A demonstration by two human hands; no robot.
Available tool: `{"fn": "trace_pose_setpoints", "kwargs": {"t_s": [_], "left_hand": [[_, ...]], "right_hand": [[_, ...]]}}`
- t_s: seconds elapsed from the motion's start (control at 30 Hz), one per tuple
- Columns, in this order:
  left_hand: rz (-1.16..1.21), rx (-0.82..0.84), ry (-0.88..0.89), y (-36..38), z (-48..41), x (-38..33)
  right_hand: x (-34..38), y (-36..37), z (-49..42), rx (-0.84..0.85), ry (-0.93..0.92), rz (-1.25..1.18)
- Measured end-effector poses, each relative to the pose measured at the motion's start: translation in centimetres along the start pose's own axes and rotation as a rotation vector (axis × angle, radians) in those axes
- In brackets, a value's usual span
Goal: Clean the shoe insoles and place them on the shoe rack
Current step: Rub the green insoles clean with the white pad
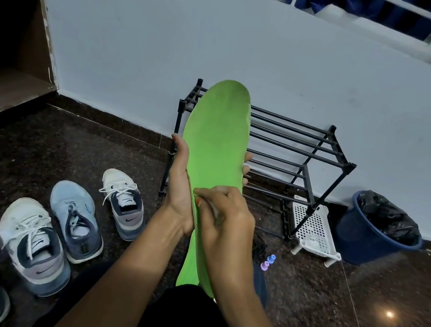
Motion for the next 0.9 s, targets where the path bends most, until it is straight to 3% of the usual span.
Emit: {"fn": "trace_pose_setpoints", "kwargs": {"t_s": [0.53, 0.9], "left_hand": [[-0.008, -0.021, 0.001, -0.3, -0.2, 0.2], [0.014, 0.007, -0.02, -0.1, -0.1, 0.4]], "right_hand": [[0.0, -0.1, -0.2, -0.006, -0.008, -0.027], [-1.7, -1.2, -2.3, -0.064, 0.026, 0.119]]}}
Point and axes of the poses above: each hand's wrist, its own z-axis away from the middle knuckle, its own y-axis out of the palm, x = y × z, the point moved 4 cm from there along -z, towards the middle knuckle, and after that the axes turned 5 degrees about y, right-handed, at the moved point
